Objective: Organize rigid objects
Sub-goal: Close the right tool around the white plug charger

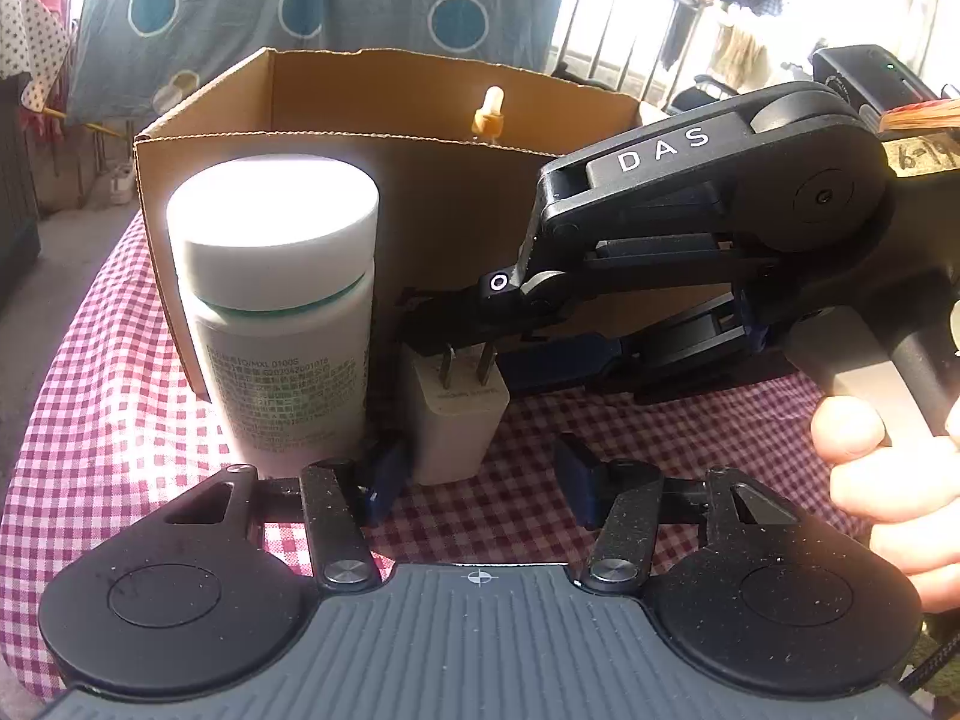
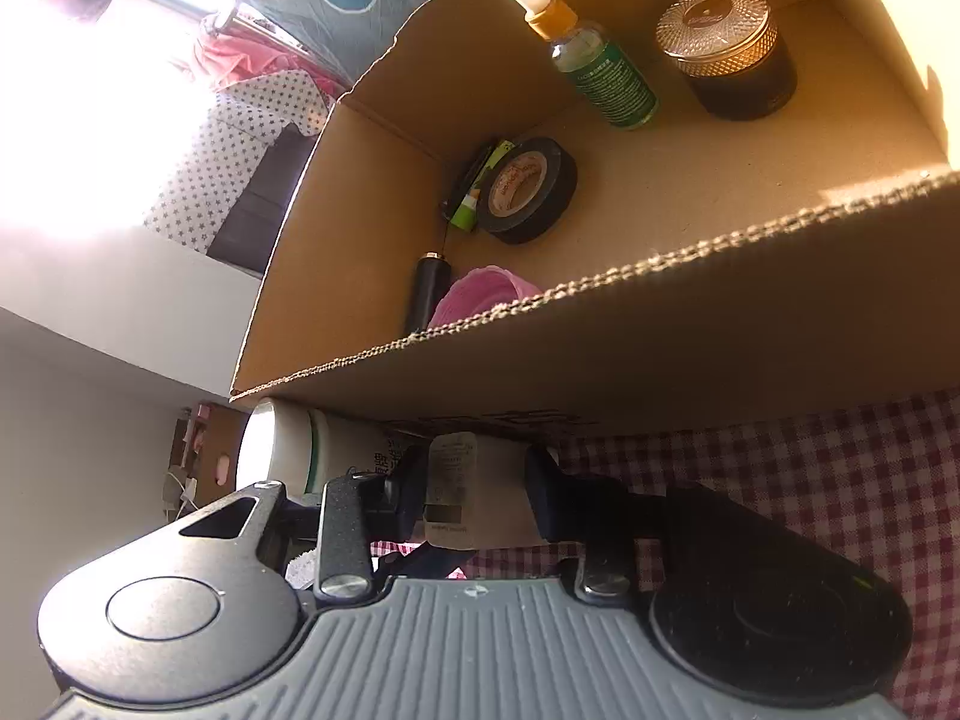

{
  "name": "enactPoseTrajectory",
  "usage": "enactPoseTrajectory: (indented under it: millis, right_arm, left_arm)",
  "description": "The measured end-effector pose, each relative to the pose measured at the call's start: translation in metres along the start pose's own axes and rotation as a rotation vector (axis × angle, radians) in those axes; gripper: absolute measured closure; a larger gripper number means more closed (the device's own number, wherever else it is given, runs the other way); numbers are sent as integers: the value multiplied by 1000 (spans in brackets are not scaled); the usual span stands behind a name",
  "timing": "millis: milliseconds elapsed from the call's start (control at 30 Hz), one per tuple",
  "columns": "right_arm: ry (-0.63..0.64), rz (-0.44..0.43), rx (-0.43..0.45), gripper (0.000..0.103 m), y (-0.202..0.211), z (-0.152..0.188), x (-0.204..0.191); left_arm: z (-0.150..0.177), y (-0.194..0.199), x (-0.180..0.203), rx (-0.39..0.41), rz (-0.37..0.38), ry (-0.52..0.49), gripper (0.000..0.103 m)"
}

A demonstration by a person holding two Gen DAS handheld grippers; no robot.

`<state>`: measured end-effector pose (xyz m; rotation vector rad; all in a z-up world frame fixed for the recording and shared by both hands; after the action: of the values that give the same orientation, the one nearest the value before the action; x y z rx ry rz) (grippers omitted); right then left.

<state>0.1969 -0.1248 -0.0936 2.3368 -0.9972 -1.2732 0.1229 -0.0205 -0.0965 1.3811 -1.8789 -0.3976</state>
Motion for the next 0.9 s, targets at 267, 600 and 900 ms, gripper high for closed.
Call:
enactPoseTrajectory:
  millis: [267,600,900]
  right_arm:
    - [-69,45,38,64,40,22,21]
    - [-200,9,106,64,66,37,48]
    - [-200,-3,116,63,67,38,53]
  left_arm:
    - [9,-3,28,-40,120,-58,49]
    - [6,-7,47,-37,150,-132,51]
    - [5,-14,46,-47,95,-139,63]
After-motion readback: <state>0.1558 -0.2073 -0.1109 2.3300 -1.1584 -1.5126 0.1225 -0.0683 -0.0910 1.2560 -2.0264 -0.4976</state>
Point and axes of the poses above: each gripper's, at about its wrist camera, not at the fingertips, and y roughly against the way its jaws point, x to its right, z to its underside, the point moved 7 cm from there along -y, roughly the way its jaws point, and after that the axes turned 14 degrees about y, right-handed, at the moved point
